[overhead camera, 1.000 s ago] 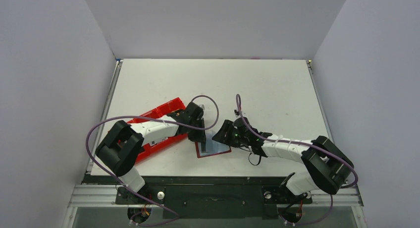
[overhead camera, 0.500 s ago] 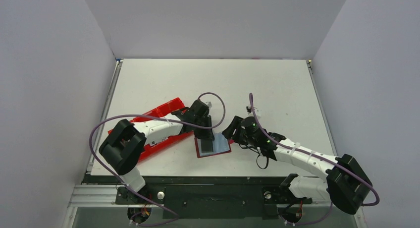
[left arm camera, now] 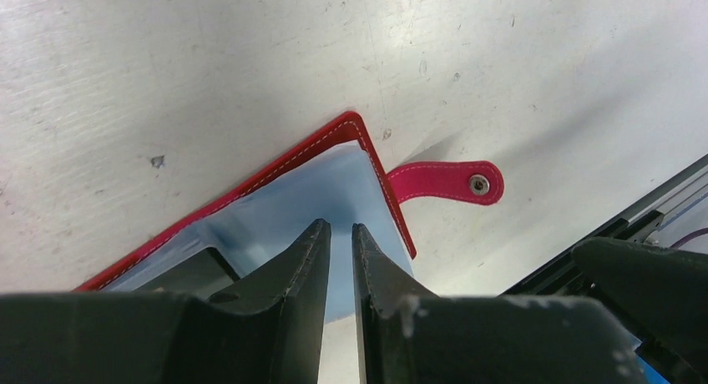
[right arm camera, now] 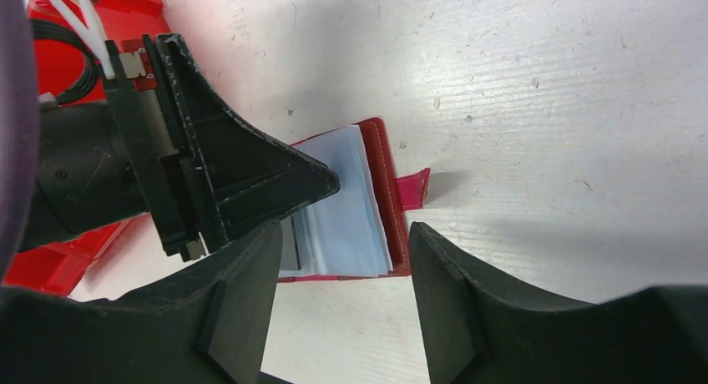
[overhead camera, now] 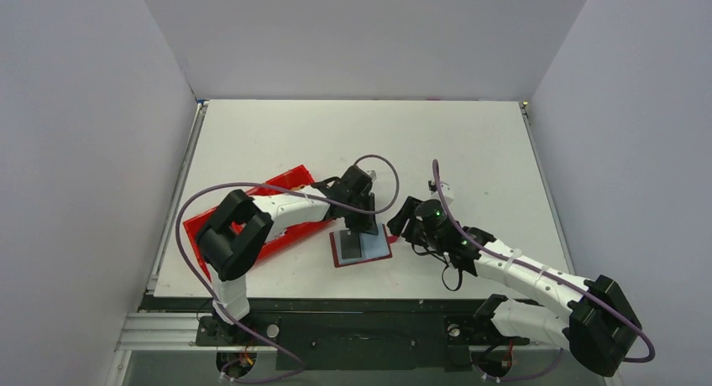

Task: Take the credit cards out of the card holder
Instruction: Remove the credit card from the card holder.

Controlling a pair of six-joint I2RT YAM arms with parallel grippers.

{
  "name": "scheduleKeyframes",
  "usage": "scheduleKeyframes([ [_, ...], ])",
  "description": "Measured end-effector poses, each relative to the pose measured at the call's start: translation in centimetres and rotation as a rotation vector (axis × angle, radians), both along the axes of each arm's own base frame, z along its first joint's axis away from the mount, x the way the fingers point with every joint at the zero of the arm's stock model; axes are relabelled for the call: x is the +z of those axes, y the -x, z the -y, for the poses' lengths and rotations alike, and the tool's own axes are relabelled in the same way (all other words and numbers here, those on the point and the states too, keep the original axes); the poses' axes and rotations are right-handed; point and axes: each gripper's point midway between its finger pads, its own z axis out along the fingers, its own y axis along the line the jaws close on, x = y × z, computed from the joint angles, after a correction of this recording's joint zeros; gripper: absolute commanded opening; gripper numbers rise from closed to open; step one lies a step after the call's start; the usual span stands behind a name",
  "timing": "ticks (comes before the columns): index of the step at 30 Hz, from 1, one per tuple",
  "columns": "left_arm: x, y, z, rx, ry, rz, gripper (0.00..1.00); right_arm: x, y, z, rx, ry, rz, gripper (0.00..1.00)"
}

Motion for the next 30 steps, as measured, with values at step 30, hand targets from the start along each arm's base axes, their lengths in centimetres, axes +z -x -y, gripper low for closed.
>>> scheduleKeyframes([
  [30, 6.8, -1.8, -5.5, 0.092, -0.036, 0.189, 0.25, -1.0, -0.2, -2.4, 0.098, -0.033, -0.02, 0.52],
])
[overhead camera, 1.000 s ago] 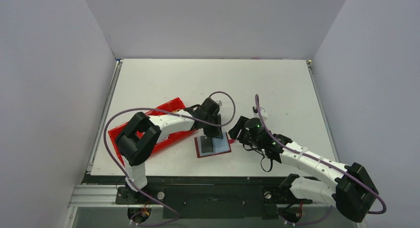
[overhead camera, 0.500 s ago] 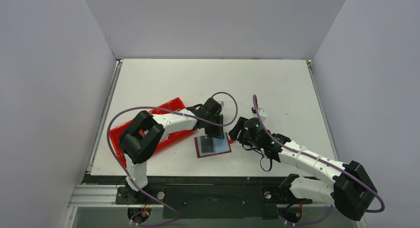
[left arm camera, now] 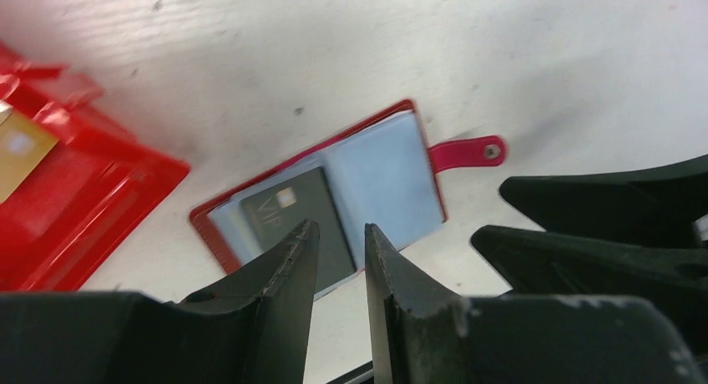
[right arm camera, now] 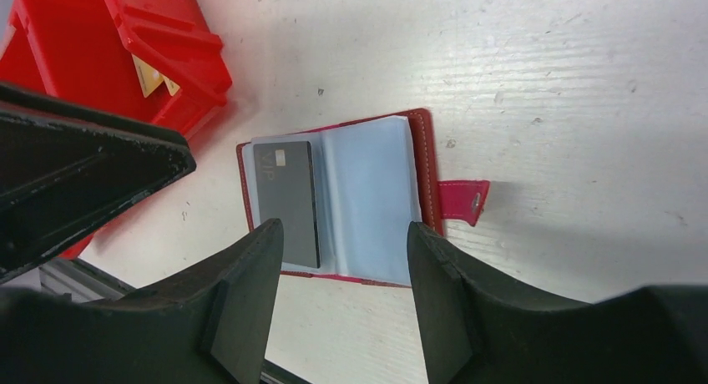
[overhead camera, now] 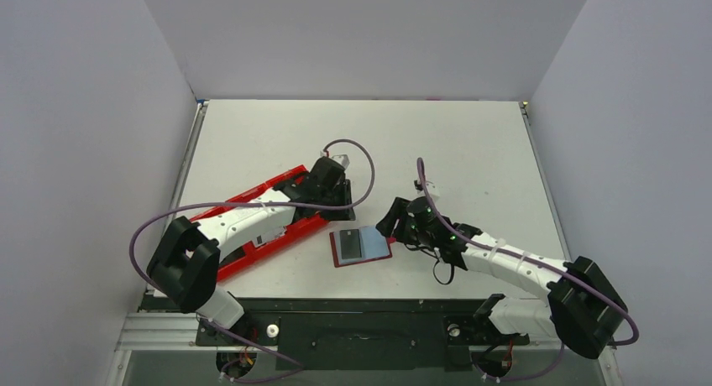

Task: Take the credit cards out of the card holder
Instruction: Remove the credit card from the card holder.

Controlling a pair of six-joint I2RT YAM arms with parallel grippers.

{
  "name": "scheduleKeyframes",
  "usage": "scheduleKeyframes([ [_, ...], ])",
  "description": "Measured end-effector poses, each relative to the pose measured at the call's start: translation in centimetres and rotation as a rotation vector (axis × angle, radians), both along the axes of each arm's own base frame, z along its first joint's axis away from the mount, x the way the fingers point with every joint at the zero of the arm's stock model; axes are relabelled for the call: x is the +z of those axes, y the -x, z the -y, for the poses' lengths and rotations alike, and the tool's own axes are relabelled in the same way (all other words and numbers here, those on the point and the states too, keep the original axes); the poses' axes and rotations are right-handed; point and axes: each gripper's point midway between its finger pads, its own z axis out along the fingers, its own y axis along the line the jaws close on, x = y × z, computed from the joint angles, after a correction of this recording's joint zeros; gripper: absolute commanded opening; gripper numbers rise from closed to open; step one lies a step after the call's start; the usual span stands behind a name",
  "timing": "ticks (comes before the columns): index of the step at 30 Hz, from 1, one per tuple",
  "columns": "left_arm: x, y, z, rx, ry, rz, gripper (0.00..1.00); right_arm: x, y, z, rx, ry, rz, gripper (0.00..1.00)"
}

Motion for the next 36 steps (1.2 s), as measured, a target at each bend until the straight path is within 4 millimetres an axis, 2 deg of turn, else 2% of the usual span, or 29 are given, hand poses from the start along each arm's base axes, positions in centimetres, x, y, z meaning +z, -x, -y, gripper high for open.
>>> scheduleKeyframes([
  [6, -3.5, 2.1, -4.3, 0.059, -0.103, -0.066, 0.18, -1.7, 0.2, -2.1, 0.058, -0.01, -0.044, 0.5],
  [10, -5.0, 2.9, -5.7, 0.073, -0.141, -0.101, 0.15, -2.2, 0.1, -3.4, 0.082, -0.031, -0.059, 0.49],
  [19, -5.0, 2.7, -4.8, 0.054, -0.105, -0.102, 0.12, -3.2, -0.1, -4.6, 0.097, -0.058, -0.087, 0.49],
  [36, -7.9, 3.8, -3.9, 0.025, -0.125, -0.17, 0.09, -4.4, -0.1, -5.4, 0.113, -0.071, -0.117, 0.46],
])
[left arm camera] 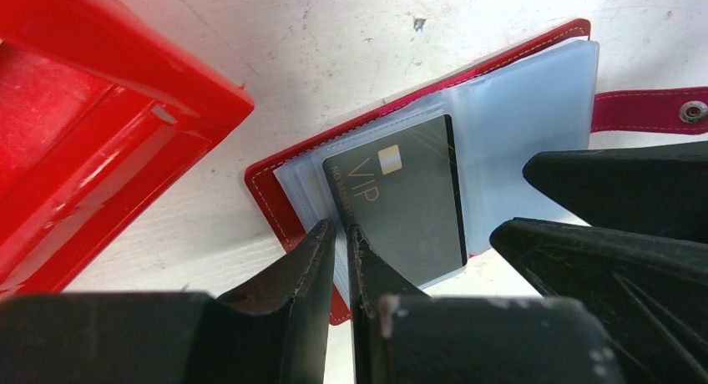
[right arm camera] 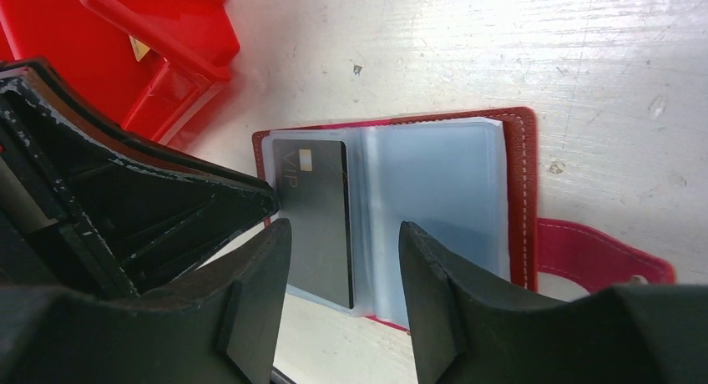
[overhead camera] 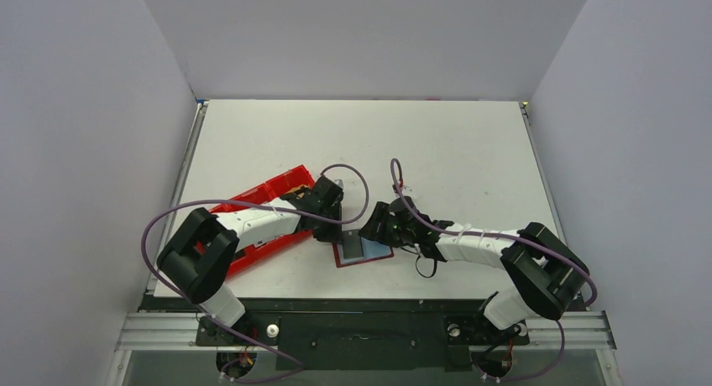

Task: Take the credit cards out of the card holder
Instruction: Remove the credit card from the card holder.

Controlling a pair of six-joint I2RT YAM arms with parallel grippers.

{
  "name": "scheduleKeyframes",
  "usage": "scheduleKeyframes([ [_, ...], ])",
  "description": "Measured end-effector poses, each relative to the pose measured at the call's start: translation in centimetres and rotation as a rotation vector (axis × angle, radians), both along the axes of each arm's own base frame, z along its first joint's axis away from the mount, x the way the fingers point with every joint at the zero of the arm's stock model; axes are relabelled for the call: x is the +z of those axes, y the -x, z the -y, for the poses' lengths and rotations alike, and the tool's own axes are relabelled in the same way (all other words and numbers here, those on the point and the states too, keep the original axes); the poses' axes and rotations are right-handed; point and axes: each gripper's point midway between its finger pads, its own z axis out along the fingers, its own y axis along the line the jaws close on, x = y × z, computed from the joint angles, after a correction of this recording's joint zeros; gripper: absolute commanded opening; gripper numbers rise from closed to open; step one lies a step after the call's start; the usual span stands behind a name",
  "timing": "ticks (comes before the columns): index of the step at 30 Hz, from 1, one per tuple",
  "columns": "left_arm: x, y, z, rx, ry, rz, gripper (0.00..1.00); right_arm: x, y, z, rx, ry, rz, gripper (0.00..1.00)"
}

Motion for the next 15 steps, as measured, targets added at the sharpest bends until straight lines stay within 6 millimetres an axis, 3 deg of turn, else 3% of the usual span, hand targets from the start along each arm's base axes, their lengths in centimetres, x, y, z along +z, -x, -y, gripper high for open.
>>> scheduleKeyframes([
  [15, -0.27, -0.28, 1.03, 0.002, 0.034, 0.0, 0.07, -0.29, -0.18, -0.75, 0.007, -0.04, -0.02, 0.37],
])
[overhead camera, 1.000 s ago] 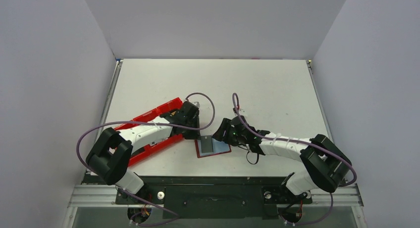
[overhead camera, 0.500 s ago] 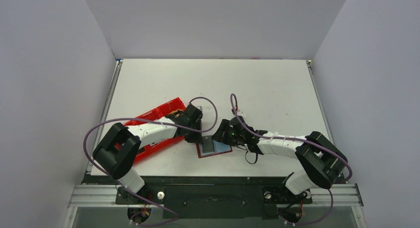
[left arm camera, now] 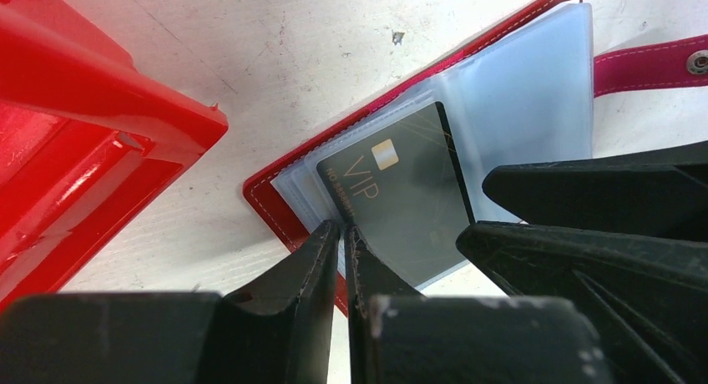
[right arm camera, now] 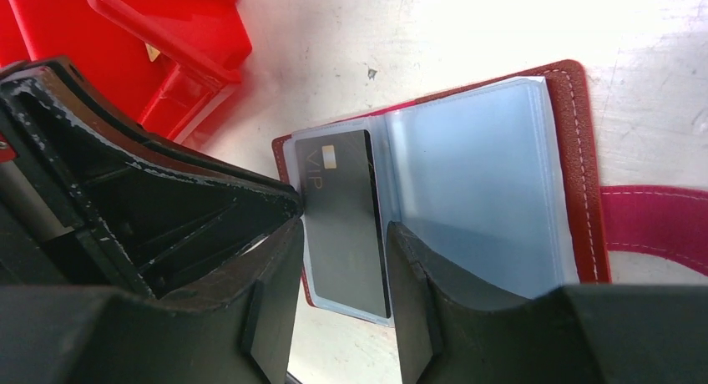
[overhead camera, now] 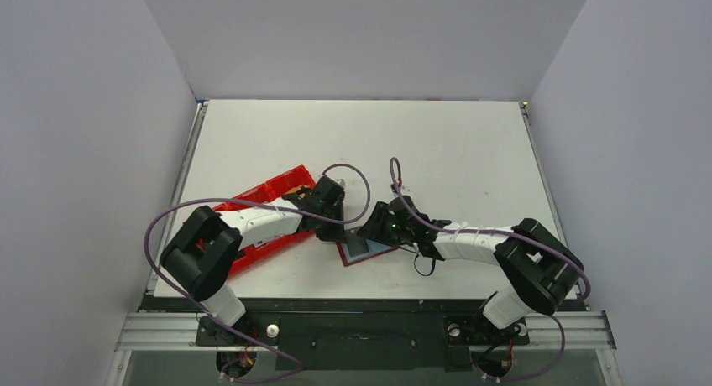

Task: Take the credit cards out of the card holder
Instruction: Remove the credit card from the card holder.

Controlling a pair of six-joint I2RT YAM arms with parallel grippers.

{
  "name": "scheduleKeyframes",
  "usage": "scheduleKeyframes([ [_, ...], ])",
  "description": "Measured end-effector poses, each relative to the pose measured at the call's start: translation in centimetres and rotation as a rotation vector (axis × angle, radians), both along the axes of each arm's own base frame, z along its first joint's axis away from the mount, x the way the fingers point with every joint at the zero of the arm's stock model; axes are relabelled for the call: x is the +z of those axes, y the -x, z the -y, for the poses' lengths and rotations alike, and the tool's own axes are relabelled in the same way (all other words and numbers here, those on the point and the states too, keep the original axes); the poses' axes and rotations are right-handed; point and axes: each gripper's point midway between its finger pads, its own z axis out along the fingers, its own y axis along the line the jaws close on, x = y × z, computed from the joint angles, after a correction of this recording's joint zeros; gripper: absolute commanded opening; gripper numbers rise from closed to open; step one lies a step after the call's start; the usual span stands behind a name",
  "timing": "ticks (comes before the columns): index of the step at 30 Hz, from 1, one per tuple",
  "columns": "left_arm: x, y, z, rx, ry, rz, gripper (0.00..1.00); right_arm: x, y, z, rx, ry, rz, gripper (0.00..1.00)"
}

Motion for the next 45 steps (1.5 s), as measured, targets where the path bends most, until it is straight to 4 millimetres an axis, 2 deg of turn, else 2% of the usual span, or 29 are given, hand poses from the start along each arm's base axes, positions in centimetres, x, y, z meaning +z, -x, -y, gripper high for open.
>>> scheduleKeyframes([
  [6, -0.1, -0.1, 0.2, -0.001, 0.0, 0.0, 0.06, 0.2, -0.5, 0.0, -0.011, -0.029, 0.006, 0.36],
  [20, 0.1, -0.5, 1.3, -0.02, -0.02, 0.013, 0.06, -0.4, -0.4, 0.4, -0.034, -0.088, -0.017, 0.36],
  [29, 0.1, -0.8, 0.7, -0.018, -0.072, 0.027, 0.06, -0.7, 0.0, 0.6, -0.037, -0.102, -0.026, 0.36],
  [39, -0.1, -0.9, 0.3, -0.026, -0.1, 0.034, 0.05, -0.9, -1.0, 2.2, -0.075, -0.08, -0.023, 0.36],
  [45, 0.0, -1.0, 0.3, -0.026, -0.104, 0.035, 0.05, -1.3, -0.8, 2.0, -0.06, -0.083, -0.039, 0.36],
])
